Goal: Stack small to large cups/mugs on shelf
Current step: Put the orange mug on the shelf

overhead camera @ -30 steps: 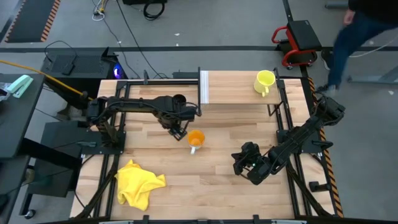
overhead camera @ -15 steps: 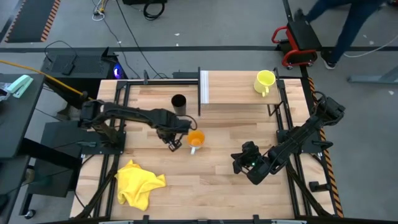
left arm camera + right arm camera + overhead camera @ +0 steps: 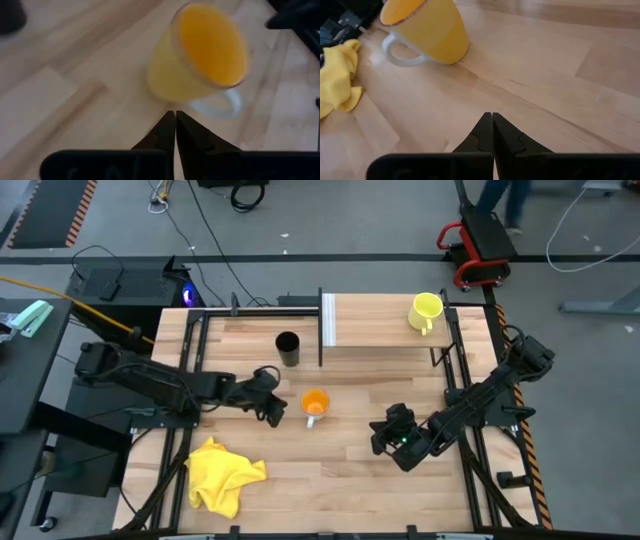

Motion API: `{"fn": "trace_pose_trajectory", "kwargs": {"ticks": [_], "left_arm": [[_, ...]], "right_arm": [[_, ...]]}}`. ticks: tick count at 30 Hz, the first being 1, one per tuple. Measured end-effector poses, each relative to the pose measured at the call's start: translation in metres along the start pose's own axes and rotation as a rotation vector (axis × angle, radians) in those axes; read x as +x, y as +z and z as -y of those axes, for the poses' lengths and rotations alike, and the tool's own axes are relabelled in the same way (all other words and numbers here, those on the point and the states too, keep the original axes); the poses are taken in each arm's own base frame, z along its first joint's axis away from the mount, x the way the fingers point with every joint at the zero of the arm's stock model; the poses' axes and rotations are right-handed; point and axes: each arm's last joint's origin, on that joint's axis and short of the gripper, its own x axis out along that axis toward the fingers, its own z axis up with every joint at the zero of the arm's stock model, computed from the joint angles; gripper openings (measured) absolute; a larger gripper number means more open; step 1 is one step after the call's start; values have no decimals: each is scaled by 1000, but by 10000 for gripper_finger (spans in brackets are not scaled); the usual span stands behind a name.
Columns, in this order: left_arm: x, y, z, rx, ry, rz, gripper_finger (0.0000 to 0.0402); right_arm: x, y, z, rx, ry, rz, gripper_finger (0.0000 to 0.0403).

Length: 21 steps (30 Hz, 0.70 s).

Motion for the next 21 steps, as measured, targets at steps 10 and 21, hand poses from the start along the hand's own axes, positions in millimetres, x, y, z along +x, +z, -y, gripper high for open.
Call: {"fn": "trace_pose_trajectory", "kwargs": {"ticks": [10,21], "left_arm": [[11,-15,-22,-108,-68,152,21],[36,-6,-15,-104,-41,104,10]], "right_arm": [[11,12,0,4,-27,27,0],[34,38,-3,-9,-25,25,0]]}}
